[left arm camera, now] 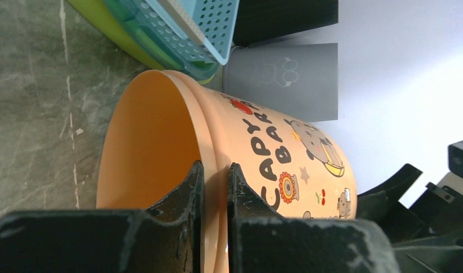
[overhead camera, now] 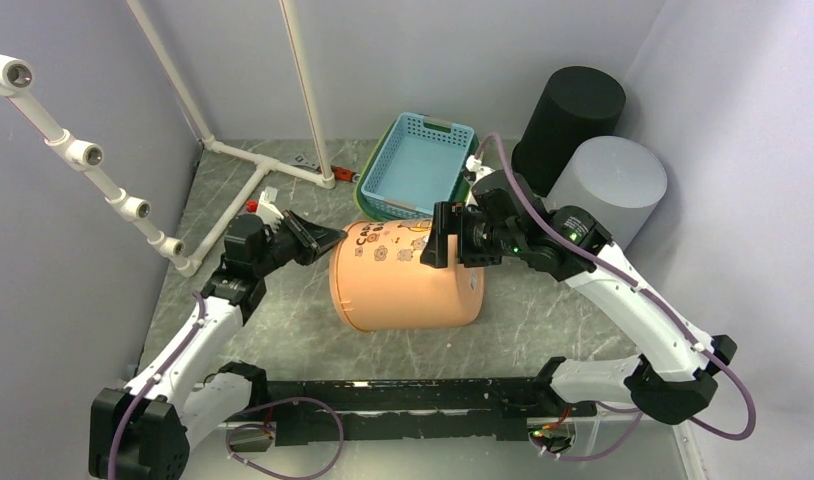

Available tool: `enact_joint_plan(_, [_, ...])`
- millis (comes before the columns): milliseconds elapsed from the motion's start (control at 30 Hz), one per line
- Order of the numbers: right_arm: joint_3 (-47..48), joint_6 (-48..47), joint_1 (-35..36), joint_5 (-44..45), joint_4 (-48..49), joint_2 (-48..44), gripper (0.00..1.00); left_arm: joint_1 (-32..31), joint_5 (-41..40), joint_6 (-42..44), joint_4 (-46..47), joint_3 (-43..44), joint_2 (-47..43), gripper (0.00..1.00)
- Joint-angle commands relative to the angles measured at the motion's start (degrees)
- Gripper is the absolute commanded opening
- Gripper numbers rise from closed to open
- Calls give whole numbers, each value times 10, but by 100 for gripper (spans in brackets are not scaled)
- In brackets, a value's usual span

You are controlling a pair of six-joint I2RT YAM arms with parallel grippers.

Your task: Turn the large container upside down

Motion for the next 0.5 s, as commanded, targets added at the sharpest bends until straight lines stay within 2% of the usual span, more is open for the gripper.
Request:
enact_joint_plan(0, [47, 21, 20, -76, 176, 32, 82, -46, 70, -3, 65, -20, 6, 3])
enact_joint_plan(467, [140, -7, 56, -19, 91, 112, 81, -47, 29, 5, 92, -68, 10, 3])
